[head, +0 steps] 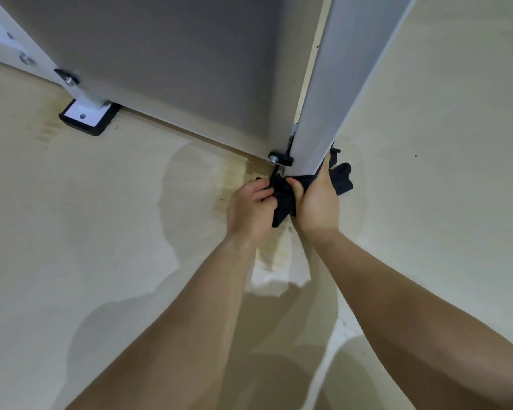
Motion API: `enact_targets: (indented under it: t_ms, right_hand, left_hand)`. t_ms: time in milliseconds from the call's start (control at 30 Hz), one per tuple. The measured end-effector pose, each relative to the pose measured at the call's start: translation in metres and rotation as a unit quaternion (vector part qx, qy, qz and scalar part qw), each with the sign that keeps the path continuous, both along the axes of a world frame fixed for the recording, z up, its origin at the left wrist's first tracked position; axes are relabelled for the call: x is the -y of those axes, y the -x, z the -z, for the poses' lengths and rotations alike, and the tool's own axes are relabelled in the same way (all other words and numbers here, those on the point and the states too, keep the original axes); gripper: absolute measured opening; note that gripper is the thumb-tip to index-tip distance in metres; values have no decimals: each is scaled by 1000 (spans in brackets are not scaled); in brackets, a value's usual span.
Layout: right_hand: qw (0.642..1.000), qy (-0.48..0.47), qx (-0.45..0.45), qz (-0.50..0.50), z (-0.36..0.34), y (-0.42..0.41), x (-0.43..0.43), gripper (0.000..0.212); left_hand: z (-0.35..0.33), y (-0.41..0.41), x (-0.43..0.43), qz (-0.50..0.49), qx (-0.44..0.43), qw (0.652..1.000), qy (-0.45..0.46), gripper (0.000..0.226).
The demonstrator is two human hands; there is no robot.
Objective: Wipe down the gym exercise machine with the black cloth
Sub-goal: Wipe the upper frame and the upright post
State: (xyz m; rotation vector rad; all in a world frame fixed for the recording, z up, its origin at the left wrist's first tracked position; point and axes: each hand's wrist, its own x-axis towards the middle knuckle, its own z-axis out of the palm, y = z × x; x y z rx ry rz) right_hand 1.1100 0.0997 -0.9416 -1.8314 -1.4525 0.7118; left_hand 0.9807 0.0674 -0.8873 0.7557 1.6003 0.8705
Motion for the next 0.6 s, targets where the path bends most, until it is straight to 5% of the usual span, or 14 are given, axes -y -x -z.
enact_targets:
  t_ms: [167,300,433,600]
  right_hand:
    - [998,14,51,-46,-20,-14,9,49]
    - [985,72,27,-154,-40,-33,25,55]
    - [977,67,20,-200,-46,-51,34,58]
    - [994,0,-111,-12,-47,-40,18,22]
  left_hand:
    - [9,-13,-11,74,-150,986,-13,48]
    - [9,-22,-23,94,-236,967,-23,30]
    - [6,-22,-34,-11,-93,996,3,6]
    - [-2,-24,-27,-169,185,968,27,6]
